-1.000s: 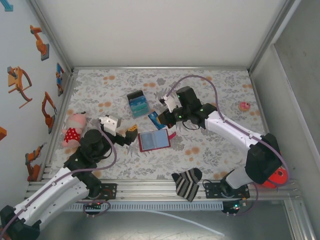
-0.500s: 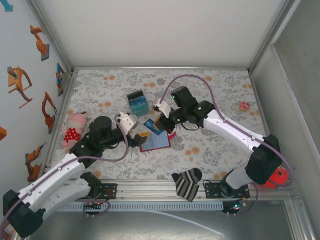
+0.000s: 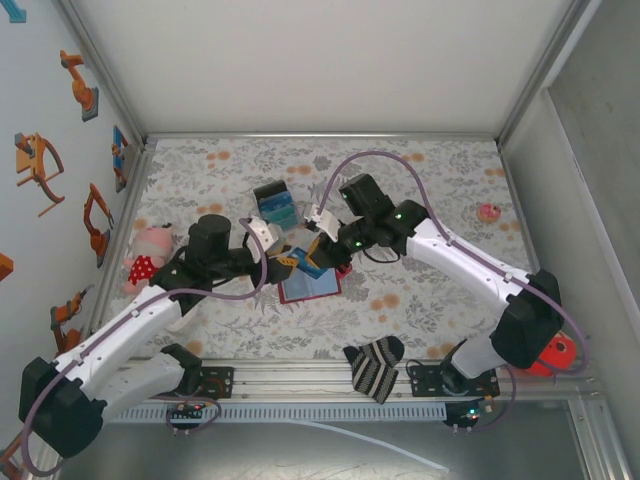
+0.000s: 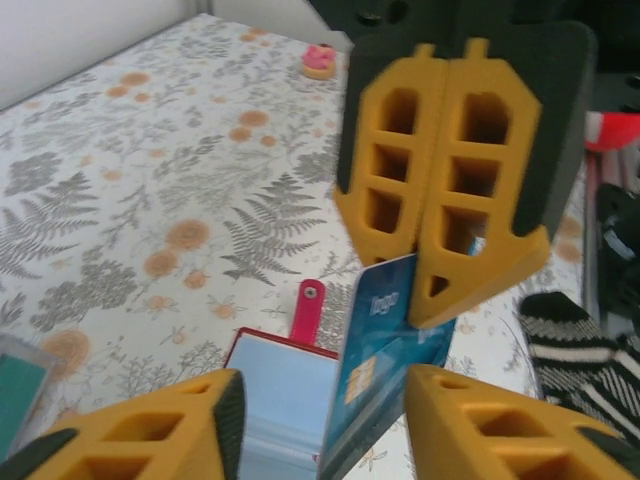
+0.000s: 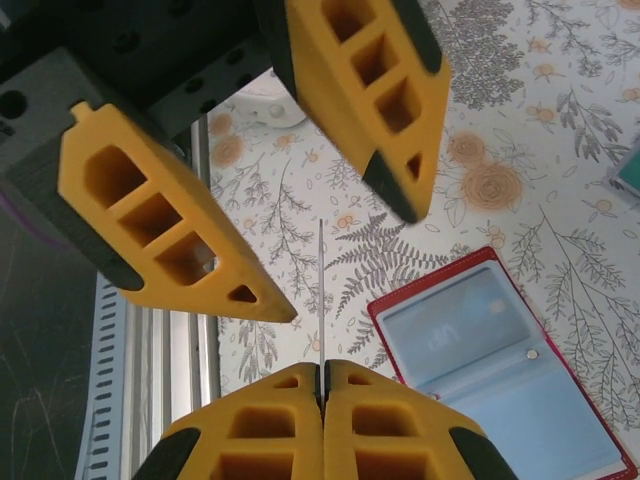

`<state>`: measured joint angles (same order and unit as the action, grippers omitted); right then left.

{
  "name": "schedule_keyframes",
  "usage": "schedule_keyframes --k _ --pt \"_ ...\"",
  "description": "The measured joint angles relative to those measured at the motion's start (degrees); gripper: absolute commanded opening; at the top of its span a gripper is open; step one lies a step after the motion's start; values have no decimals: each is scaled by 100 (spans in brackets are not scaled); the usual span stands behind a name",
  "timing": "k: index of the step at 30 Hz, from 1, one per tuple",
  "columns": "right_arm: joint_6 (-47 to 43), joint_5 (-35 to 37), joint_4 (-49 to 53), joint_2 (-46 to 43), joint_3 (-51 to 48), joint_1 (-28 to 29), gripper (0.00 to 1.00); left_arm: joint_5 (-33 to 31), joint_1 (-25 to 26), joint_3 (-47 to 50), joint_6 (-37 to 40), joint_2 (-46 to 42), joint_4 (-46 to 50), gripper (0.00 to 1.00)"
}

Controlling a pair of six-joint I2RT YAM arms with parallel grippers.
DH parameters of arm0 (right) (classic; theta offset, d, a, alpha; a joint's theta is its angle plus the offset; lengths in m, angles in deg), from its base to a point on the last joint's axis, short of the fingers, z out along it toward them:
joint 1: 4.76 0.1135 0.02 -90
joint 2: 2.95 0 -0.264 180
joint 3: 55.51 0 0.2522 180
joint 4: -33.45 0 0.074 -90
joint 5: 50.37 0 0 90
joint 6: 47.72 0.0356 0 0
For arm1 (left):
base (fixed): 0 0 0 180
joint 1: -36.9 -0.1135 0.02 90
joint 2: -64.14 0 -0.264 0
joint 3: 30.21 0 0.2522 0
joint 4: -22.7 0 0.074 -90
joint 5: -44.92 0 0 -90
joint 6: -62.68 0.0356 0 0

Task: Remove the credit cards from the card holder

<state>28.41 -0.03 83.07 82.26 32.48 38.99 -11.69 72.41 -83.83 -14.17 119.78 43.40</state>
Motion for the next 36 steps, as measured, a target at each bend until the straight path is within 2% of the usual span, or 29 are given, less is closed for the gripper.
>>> schedule_keyframes --k 3,8,12,17,20,24,29,32,36 --pt "-55 -61 37 0 52 2 0 284 2 -98 76 85 101 28" --pt "-122 -116 81 0 61 0 0 584 2 -195 186 214 243 0" --pt "-175 -127 120 -2 61 -2 1 693 -4 -216 195 225 308 0" --pt "-44 103 -131 -107 -37 17 32 645 -7 -212 116 149 286 0" --pt "203 472 -546 -444 -328 28 43 503 -4 -111 -85 -111 188 0" --pt "634 955 -1298 -1121 -866 11 44 68 -4 354 -592 -791 -284 0" --pt "1331 1099 -2365 -1659 -1451 -116 45 -643 -4 1189 -1443 -1829 -1051 0" --pt "1847 852 -3062 -1720 -1794 -278 47 -922 -2 1543 -1893 -2347 -1384 0" --pt "2507 136 -4063 -1561 -2118 -503 51 -1097 -4 1707 -2321 -2857 -1641 0"
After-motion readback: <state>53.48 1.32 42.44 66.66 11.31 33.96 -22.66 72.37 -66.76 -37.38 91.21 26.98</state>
